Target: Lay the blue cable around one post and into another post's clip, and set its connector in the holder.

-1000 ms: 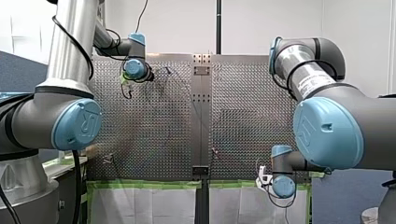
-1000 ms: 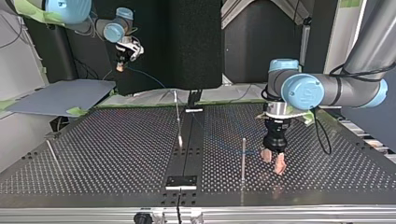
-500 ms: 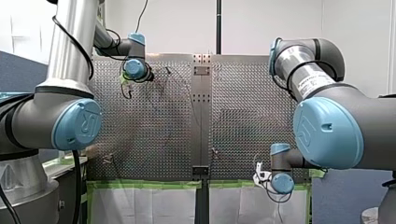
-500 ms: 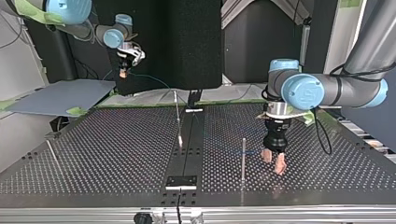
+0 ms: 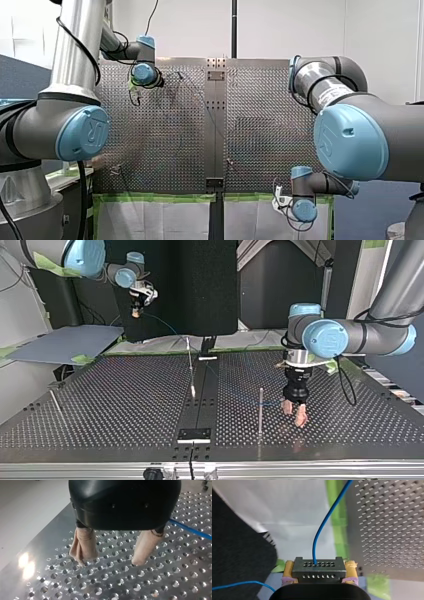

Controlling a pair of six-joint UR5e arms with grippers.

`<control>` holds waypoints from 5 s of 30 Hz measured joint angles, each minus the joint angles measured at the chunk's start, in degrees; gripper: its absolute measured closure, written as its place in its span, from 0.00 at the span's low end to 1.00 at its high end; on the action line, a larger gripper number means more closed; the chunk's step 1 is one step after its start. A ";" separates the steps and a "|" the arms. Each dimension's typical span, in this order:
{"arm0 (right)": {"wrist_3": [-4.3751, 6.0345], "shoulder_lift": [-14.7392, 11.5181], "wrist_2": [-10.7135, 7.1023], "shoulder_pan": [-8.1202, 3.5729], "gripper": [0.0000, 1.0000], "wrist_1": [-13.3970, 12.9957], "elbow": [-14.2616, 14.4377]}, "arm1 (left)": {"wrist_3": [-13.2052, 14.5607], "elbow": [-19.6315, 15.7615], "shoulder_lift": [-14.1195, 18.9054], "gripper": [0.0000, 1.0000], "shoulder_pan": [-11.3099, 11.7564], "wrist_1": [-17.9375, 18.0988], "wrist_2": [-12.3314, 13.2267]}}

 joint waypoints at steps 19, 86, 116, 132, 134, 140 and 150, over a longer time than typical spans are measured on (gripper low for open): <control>0.28 3.11 2.44 -1.91 0.84 0.23 -1.84 | -0.13 0.00 0.00 0.00 0.05 -0.05 0.03; 0.23 -16.67 8.05 9.71 0.82 2.80 4.95 | -1.43 -0.01 0.00 0.00 -0.18 -0.84 0.18; -0.33 -20.96 8.00 6.00 0.82 -1.12 10.27 | -12.95 -2.57 0.09 0.00 0.12 -0.11 10.12; -0.57 -20.93 8.08 5.72 0.82 -0.92 10.28 | -21.83 -3.02 2.92 0.00 -0.23 0.05 4.58; -0.58 -20.93 8.07 5.72 0.82 -0.93 10.27 | -22.87 -3.03 3.27 0.00 -0.32 -0.05 4.29; -0.64 -20.94 8.15 5.71 0.82 -0.85 10.28 | -26.24 -3.59 4.71 0.00 -0.76 -1.05 4.82; -0.66 -20.97 8.08 5.72 0.82 -0.70 10.29 | -27.56 -6.76 5.50 0.00 -0.59 -1.21 6.41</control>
